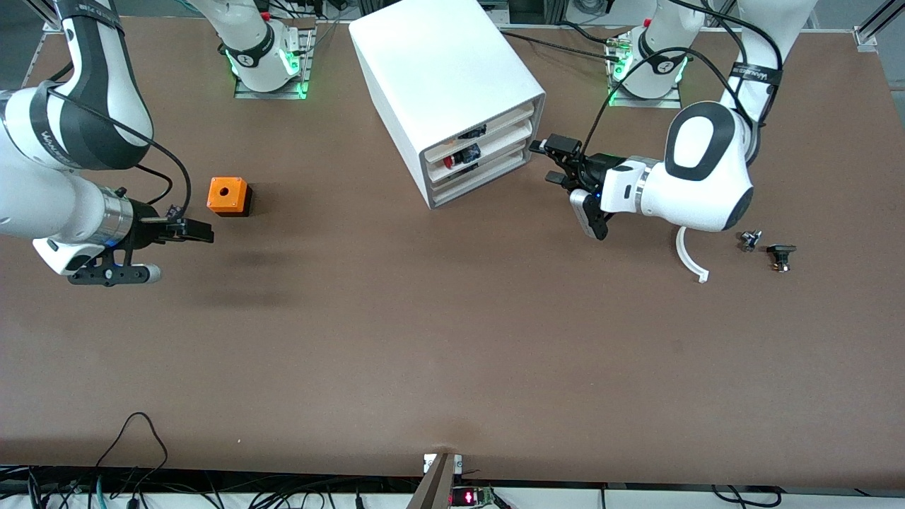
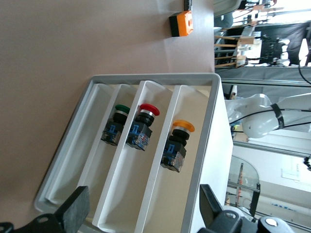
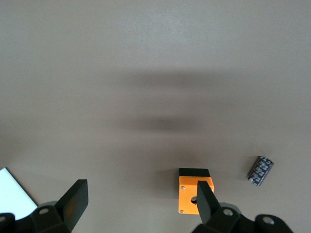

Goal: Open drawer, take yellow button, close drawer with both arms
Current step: 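Grasp the drawer front with the left gripper while the right gripper advances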

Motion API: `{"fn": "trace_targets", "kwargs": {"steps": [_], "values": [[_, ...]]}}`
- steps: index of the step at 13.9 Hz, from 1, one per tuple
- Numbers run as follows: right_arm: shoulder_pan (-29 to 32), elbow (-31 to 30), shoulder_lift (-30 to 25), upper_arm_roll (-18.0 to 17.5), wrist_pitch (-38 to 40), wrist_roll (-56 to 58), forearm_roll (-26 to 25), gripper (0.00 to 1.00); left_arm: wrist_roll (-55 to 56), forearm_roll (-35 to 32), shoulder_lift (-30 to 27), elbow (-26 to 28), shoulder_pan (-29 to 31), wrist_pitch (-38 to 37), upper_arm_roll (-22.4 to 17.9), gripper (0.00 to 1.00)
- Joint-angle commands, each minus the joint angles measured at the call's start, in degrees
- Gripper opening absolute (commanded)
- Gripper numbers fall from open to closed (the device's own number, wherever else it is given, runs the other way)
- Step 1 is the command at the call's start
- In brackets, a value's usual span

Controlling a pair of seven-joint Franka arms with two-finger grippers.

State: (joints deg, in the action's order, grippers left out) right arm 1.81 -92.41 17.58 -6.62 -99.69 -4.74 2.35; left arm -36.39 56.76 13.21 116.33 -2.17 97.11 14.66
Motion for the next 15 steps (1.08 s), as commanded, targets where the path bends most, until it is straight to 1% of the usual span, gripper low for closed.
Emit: {"fn": "trace_targets", "kwargs": {"steps": [1,3,6,7,8,10,11,12,14,15], "values": [[-1.19,1.97,1.31,-0.24,-0.24,-4.73,0.72,0.99,-8.92,6.51,-6.61,10.38,0.67,4.03,0.11,1.0],[-2.33,3.28,2.37,-0.24,-0.24,-6.68,0.81,0.99,-15.7,10.2,-7.66,14.78,0.67,4.93,0.11,1.0],[-4.7,5.31,3.77,-0.24,-0.24,-10.71,0.9,0.99,-18.46,11.0,-7.76,16.73,0.23,6.94,0.37,0.98],[-5.49,6.88,4.56,-0.24,-0.24,-12.12,0.9,0.99,-18.8,12.83,-7.76,17.0,0.49,7.56,2.98,0.96],[-6.2,8.29,5.09,-0.24,-0.16,-13.35,0.9,0.99,-18.89,13.72,-8.02,17.87,0.93,9.83,5.1,0.92],[-7.34,9.61,5.18,-0.32,-0.33,-15.63,1.07,0.99,-19.85,14.61,-8.2,19.1,0.93,12.57,8.09,0.92],[-7.87,10.23,5.27,-0.32,-0.33,-17.04,0.99,0.99,-20.56,14.96,-8.11,19.54,0.93,13.27,8.98,0.93],[-8.13,10.41,5.27,-0.32,-0.33,-18.27,1.07,0.99,-20.57,14.88,-8.11,20.07,0.76,13.63,9.16,0.96],[-8.75,10.76,5.27,-0.32,-0.33,-20.12,1.07,0.99,-20.65,15.14,-7.85,20.77,0.06,13.72,9.25,0.95],[-8.93,11.54,5.27,-0.32,-0.24,-21.09,1.16,0.99,-20.65,15.23,-7.58,21.04,-0.29,13.89,10.29,0.93]]}}
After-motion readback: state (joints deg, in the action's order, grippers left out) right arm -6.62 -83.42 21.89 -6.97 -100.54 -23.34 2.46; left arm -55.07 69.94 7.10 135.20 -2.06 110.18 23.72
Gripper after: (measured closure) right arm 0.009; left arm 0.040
